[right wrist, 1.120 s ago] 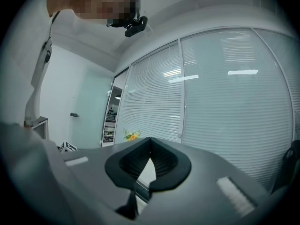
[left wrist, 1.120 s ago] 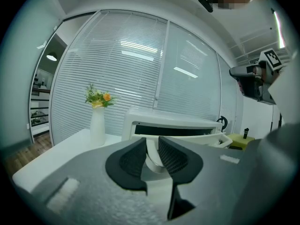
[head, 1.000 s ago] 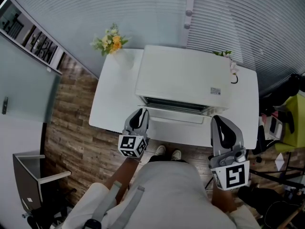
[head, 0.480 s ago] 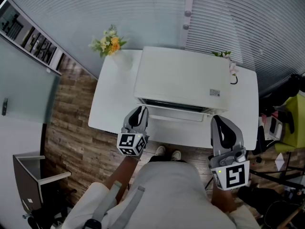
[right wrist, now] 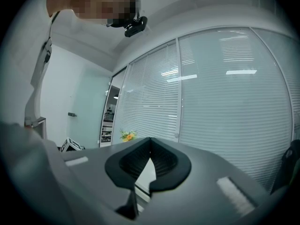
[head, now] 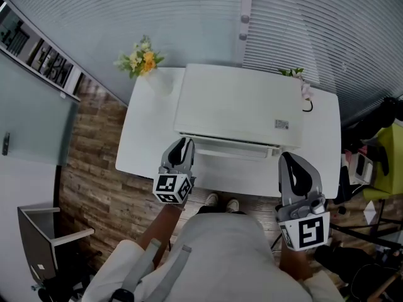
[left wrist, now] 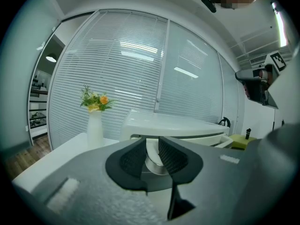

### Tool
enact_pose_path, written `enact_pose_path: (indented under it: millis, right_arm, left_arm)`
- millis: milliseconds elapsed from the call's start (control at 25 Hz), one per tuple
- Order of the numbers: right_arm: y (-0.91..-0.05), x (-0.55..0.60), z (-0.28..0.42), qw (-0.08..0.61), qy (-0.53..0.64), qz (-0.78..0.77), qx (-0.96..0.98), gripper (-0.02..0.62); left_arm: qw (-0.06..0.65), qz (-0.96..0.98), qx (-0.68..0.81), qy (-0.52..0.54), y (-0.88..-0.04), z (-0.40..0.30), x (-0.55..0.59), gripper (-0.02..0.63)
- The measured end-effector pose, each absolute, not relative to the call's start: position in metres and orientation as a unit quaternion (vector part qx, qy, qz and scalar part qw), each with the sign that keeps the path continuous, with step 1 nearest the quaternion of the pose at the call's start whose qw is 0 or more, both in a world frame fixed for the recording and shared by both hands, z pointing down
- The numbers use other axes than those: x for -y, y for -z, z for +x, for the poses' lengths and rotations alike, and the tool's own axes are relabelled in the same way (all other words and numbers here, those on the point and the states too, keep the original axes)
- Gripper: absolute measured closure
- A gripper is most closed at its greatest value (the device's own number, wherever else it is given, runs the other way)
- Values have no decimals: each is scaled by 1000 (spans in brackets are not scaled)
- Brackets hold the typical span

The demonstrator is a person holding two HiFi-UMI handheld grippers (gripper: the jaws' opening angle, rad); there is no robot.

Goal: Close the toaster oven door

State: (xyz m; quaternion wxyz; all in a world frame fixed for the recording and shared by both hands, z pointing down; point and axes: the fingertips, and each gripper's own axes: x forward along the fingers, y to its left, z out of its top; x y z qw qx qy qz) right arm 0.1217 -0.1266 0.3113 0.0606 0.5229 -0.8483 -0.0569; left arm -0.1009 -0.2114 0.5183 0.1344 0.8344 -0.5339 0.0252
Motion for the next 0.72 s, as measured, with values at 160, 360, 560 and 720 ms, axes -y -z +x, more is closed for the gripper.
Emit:
enact_pose_path:
  millis: [160, 360, 560, 720]
  right_arm:
    - [-310, 128, 124, 61, 57, 524, 847, 591]
    - [-310, 129, 126, 61, 58, 526, 846, 591]
    - [-310, 129, 128, 61, 59, 528, 845, 591]
    - [-310, 127, 130, 62, 58, 530, 844, 591]
  left_arm:
    - [133, 834, 535, -25, -516, -100, 216, 514]
    - [130, 833, 537, -27, -515, -99, 220, 514]
    - [129, 833, 538, -29, -514, -99, 221, 514]
    - [134, 833, 536, -29, -514, -99, 221, 514]
